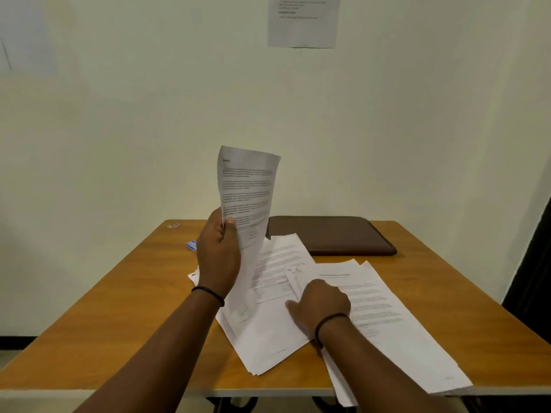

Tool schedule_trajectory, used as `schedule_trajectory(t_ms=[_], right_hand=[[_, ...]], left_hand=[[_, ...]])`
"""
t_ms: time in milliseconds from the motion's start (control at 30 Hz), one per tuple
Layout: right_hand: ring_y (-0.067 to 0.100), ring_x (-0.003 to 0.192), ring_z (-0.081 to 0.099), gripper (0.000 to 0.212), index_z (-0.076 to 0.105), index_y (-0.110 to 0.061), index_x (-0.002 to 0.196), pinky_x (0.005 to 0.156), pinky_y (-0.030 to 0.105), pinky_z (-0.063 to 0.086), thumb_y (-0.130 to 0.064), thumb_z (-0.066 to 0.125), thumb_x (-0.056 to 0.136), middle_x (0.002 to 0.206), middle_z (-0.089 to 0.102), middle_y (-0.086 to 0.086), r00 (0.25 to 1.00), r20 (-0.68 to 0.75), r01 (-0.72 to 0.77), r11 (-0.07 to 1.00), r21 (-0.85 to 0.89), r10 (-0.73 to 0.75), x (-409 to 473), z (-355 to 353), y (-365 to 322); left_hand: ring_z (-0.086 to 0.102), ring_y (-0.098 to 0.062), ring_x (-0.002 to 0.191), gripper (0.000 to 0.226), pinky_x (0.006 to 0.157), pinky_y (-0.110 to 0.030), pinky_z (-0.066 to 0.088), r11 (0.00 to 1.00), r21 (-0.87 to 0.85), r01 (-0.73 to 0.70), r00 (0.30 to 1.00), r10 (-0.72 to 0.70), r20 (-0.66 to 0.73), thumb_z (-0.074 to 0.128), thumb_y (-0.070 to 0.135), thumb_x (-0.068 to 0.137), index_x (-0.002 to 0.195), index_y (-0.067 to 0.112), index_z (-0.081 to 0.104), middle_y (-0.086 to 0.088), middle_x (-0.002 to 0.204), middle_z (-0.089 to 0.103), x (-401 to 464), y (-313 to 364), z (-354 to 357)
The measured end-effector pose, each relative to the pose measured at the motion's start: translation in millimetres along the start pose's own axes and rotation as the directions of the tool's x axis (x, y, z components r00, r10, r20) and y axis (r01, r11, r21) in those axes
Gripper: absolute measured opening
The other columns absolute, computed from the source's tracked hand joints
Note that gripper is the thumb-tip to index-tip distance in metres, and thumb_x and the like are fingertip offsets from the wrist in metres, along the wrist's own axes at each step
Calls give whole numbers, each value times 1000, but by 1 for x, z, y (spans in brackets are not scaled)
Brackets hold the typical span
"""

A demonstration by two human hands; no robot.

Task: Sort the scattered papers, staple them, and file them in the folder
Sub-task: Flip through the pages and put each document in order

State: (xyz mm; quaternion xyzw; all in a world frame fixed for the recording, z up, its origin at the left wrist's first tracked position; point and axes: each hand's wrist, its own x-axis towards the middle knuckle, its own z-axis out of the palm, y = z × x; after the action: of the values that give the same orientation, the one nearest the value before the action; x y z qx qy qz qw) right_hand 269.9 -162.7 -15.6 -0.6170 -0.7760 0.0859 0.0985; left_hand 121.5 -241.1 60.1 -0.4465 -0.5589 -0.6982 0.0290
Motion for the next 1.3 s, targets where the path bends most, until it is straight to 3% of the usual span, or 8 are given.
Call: schedule_trajectory(t_ms=[233, 500, 767, 933, 1067, 1133, 1200, 1300], right_hand=[[21, 99, 67, 23, 66, -16, 115, 83, 31, 56, -24, 54, 97, 110, 69, 4, 997, -9, 75, 988, -134, -77, -1, -10, 3], [28, 88, 64, 18, 64, -12, 98, 67, 31, 48, -19, 48, 97, 99, 68, 7, 942, -289, 229, 955, 190, -169, -21, -97, -23], [13, 102, 66, 48, 63, -32, 126, 85, 39, 58, -54, 28, 101, 113, 70, -5, 814, -429, 580, 495, 647, -392, -33, -102, -56], [12, 100, 67, 33, 69, -31, 102, 84, 35, 59, -41, 38, 102, 105, 72, -6, 864, -393, 469, 222, 855, -315, -24, -96, -50], [10, 104, 59, 22, 61, -18, 118, 84, 28, 51, -27, 58, 98, 114, 62, -9, 801, -599, 520, 505, 689, -7, -1, -96, -18], [6, 121, 46, 69, 39, -17, 144, 95, 27, 43, -43, 71, 88, 130, 46, -13, 897, -441, 381, 478, 792, 15, 14, -94, 8], [16, 124, 55, 94, 30, -20, 150, 100, 40, 48, -54, 79, 77, 137, 51, -8, 985, -158, 170, 183, 968, -76, 26, -93, 37], [34, 112, 66, 45, 59, -8, 131, 97, 49, 52, -27, 69, 92, 123, 68, 14, 930, 45, -81, -83, 993, -363, 28, -93, 78]], left_hand=[[64, -11, 99, 24, 76, -24, 52, 994, -42, 102, 995, -101, 15, 41, 17, 106, 111, 21, 64, 3, 106, 67, -8, -14, -5], [67, -16, 105, 32, 84, -33, 58, 950, -185, 251, 965, -230, 127, 39, 12, 105, 110, 32, 63, 4, 113, 70, -7, -10, 2], [64, -29, 118, 56, 97, -49, 52, 810, -422, 407, 882, -227, 414, 45, 61, 94, 132, 23, 60, -9, 126, 68, -7, 14, 13], [69, -33, 107, 28, 89, -46, 58, 842, -358, 404, 897, -286, 338, 58, 21, 100, 126, 13, 62, -9, 114, 73, -2, 18, 9], [71, -35, 102, 27, 81, -42, 59, 748, -386, 540, 824, -379, 421, 52, 7, 99, 123, 6, 64, -14, 112, 74, 0, 18, 6], [71, -34, 101, 29, 81, -42, 60, 662, -438, 608, 781, -397, 482, 52, 6, 97, 123, 6, 64, -15, 114, 73, 1, 23, 7], [72, -31, 94, 28, 77, -40, 61, 596, -464, 655, 746, -415, 520, 53, 5, 95, 120, 7, 65, -15, 112, 73, 1, 25, 13], [73, -30, 91, 25, 79, -42, 61, 522, -443, 729, 680, -481, 553, 53, 7, 95, 115, 7, 68, -15, 111, 74, -5, 24, 35]])
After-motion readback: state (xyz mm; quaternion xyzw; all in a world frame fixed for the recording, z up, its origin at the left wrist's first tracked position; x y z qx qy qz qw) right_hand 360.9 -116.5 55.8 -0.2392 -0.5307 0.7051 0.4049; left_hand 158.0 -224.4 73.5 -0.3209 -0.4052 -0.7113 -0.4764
